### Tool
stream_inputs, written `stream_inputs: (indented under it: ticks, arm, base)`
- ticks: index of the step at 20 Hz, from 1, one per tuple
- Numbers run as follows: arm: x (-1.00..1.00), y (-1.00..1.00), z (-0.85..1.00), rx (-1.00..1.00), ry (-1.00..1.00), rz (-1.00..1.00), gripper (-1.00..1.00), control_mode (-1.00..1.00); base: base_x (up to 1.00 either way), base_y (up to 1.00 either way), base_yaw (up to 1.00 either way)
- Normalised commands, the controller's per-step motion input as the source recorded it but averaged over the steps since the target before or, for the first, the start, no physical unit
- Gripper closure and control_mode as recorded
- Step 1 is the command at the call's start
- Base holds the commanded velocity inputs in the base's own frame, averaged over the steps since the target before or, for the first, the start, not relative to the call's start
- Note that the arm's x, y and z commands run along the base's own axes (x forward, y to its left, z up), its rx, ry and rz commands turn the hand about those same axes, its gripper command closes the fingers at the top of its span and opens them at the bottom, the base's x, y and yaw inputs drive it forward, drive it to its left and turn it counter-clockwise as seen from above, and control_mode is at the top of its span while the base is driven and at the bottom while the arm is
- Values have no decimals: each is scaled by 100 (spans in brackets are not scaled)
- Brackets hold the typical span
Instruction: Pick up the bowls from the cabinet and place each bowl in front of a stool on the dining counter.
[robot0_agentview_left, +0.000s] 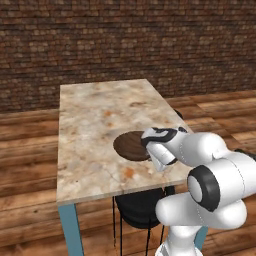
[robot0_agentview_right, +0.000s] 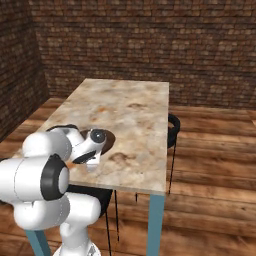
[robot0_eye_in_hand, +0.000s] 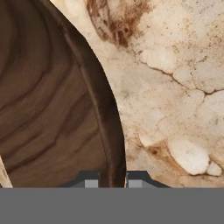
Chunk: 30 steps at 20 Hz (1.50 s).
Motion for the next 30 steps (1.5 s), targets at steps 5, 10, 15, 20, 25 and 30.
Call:
stream_inputs:
  ticks: [5, 10, 15, 20, 25, 30]
  arm:
    - [0, 0, 0, 0, 0, 0, 100, -100]
    - [0, 0, 0, 0, 0, 0, 100, -100]
    - [0, 0, -21, 0, 2, 0, 100, -100]
    - [0, 0, -5, 0, 1, 0, 100, -100]
    - [2, 0, 0, 0, 0, 0, 100, -100]
    - [4, 0, 0, 0, 0, -1, -100, -100]
  base:
    - [0, 0, 0]
    - [0, 0, 0]
    - [0, 0, 0]
    - [0, 0, 0]
    - [0, 0, 0]
    - [0, 0, 0]
